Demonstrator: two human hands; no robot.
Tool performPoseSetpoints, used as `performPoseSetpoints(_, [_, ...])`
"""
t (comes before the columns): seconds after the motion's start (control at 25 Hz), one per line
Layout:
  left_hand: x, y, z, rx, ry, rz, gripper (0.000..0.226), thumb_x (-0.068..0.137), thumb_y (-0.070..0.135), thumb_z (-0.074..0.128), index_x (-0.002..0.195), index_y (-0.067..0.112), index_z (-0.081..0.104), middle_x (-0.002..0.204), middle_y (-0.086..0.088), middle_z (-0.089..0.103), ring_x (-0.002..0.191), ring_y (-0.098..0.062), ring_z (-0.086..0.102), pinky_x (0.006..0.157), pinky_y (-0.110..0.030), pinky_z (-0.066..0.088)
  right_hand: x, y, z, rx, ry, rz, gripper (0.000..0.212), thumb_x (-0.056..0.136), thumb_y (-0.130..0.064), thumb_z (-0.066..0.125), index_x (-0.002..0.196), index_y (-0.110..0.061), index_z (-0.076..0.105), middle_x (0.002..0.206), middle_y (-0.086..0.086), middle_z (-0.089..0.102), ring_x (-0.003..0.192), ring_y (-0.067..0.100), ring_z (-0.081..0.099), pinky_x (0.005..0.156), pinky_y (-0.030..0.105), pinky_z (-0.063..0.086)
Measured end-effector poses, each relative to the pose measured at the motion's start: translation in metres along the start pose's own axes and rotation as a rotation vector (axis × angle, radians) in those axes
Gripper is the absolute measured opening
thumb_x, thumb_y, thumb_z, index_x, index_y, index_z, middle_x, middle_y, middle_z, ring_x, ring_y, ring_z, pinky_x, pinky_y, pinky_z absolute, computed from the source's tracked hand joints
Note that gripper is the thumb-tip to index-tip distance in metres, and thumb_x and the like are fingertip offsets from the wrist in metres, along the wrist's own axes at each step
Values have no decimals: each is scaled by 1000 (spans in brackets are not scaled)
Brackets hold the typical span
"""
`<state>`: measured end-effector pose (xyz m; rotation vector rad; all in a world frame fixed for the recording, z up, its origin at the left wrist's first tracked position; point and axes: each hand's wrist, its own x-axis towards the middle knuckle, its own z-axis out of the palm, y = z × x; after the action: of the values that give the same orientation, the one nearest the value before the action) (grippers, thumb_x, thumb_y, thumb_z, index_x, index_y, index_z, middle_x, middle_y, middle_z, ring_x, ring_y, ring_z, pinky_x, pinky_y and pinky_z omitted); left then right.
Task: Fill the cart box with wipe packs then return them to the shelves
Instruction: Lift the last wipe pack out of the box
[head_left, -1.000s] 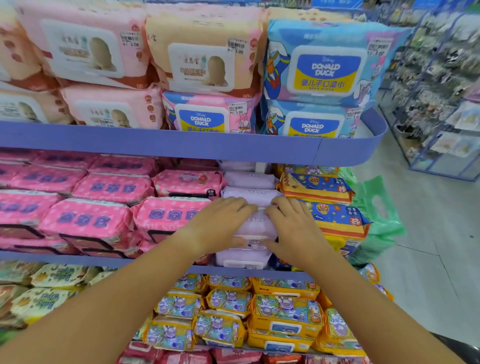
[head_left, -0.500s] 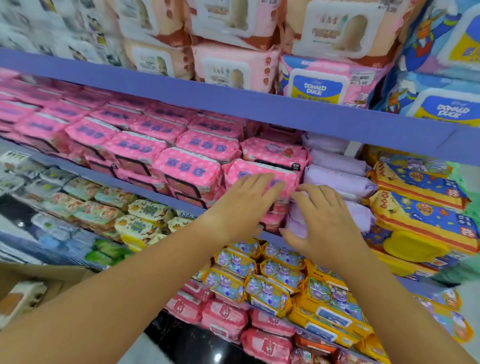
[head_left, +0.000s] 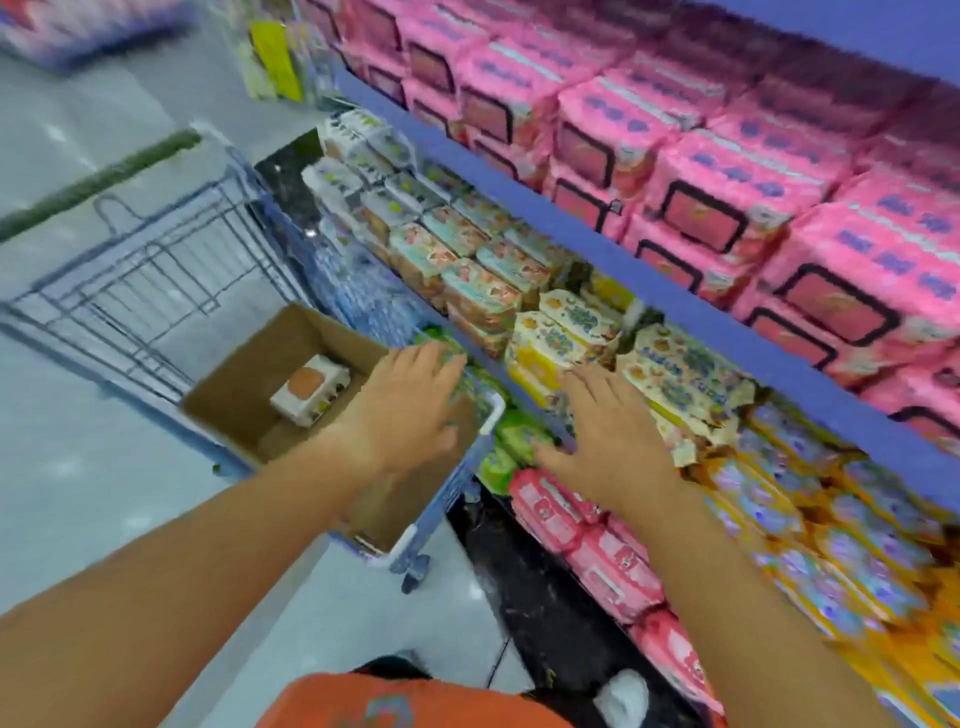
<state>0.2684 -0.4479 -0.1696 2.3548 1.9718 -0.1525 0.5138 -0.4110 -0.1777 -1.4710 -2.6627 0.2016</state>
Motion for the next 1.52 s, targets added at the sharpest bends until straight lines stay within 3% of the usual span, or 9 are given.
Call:
performPoseSetpoints(0.16, [-59,-109,45,9,-190,-158,88,77,57,65,149,13,41,149,-17,44,135,-39,44,110,-49,37,53,-100,59,105,-136,-52,79,84,-64,52,144,-13,45,145,7,48,138,29,39,117,43,29])
performPoseSetpoints(0.32, [-81,-180,89,-19,-403,-314,84,69,66,32,135,17,49,138,-7,51,124,-29,51,103,-42,44,101,-160,124,146,-304,-119,78,84,-63,50,143,-12,45,140,8,51,133,30,44,112,42,36])
performPoseSetpoints(0.52, [-64,-257,132,-134,-493,-445,55,86,50,58,130,17,49,127,-6,54,113,-30,58,88,-41,52,175,-197,200,154,-545,-120,79,91,-61,50,151,-14,31,151,10,39,140,29,33,113,44,34])
performPoseSetpoints(0.84, [48,-407,287,-48,-711,-375,60,93,41,60,142,15,39,141,-14,45,129,-34,49,102,-47,47,287,-241,353,212,-736,-3,68,92,-55,56,145,-16,36,144,8,42,136,28,37,111,44,37])
performPoseSetpoints(1.08, [105,-459,386,-391,-670,-410,48,91,26,54,134,6,51,133,-15,58,123,-35,59,105,-43,48,360,-292,454,560,-716,345,75,88,-54,63,147,-19,33,143,6,47,132,28,45,105,39,42])
performPoseSetpoints(1.24, [136,-449,386,-465,-712,-398,13,97,15,51,86,14,58,97,-3,61,95,-24,59,87,-39,53,391,-313,488,1037,-643,811,49,87,-57,66,127,-36,47,113,-17,50,102,6,51,85,22,40])
performPoseSetpoints(1.36, [138,-460,399,-454,-714,-414,10,92,17,60,83,14,59,87,-1,61,70,-15,55,56,-29,44,397,-318,509,1252,-560,1033,54,78,-44,81,121,-20,60,115,-5,68,91,11,66,73,25,51])
performPoseSetpoints(1.44, [135,-467,406,-474,-786,-386,22,92,14,60,71,15,54,76,-2,59,62,-12,51,50,-25,36,392,-317,520,1304,-532,1119,61,67,-36,87,117,-13,62,105,-1,72,86,14,71,70,29,58])
performPoseSetpoints(1.52, [131,-471,405,-548,-848,-385,27,94,13,59,67,17,54,73,0,60,62,-11,52,49,-22,36,387,-311,524,1392,-534,1168,68,61,-26,90,122,-11,63,105,1,76,88,19,75,79,38,63])
